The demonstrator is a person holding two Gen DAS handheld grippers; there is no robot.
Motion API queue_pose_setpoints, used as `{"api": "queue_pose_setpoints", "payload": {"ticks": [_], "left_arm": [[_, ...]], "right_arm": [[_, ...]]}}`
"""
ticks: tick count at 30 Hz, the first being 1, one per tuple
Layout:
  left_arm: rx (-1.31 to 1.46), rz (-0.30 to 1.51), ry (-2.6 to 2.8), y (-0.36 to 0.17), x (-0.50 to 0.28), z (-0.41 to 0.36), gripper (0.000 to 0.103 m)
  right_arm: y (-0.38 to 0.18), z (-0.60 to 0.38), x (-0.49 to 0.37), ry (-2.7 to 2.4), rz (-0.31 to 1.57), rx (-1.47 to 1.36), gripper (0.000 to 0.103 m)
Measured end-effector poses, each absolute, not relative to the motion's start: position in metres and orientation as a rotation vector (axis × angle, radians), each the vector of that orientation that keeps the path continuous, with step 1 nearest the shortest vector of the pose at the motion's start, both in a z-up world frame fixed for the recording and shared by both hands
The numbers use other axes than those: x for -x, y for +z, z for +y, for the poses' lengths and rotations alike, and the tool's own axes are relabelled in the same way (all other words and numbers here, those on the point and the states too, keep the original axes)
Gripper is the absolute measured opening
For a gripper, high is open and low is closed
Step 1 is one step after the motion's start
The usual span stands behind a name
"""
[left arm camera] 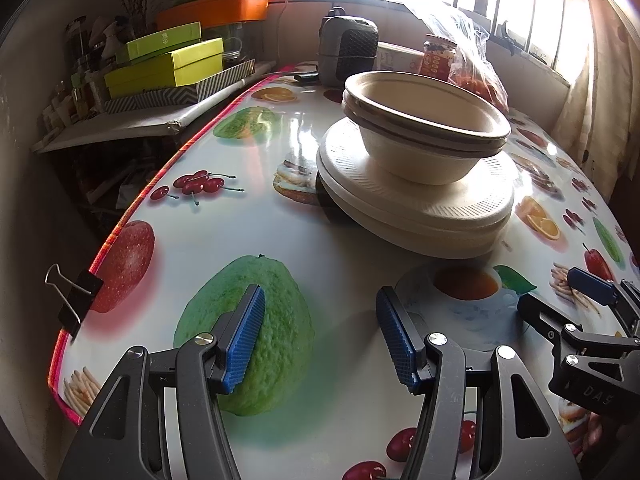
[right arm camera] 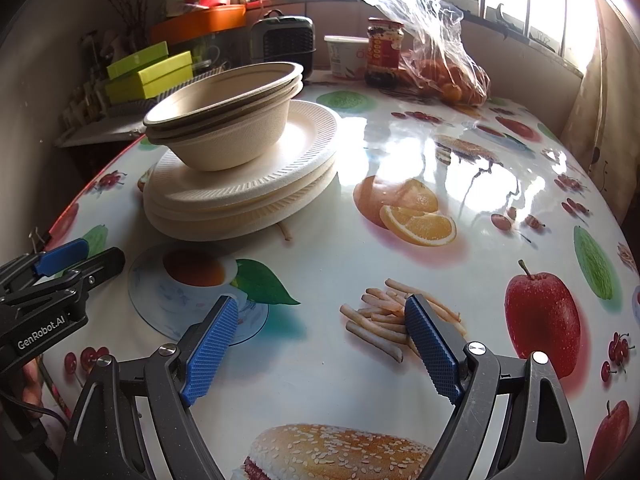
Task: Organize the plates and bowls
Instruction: 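Withdraw both open tools from the bowl and plate stack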
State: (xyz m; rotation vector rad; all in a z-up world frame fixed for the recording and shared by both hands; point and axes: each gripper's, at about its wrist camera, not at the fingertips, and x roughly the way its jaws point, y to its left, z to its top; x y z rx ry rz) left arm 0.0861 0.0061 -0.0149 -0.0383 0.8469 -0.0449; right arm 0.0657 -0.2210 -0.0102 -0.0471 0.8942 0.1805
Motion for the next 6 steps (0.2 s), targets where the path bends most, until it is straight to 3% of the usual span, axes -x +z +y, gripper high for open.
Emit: {"api": "queue_pose_setpoints", "payload": {"ticks": [6], "left_arm": [[0.031,0.847,-0.043,-0.0156,-0.0857,0.0052,0.059]], "right_arm": [[-0.0104,-0.2208,-0.0655,0.180,0.894,0.047,0.086]]}}
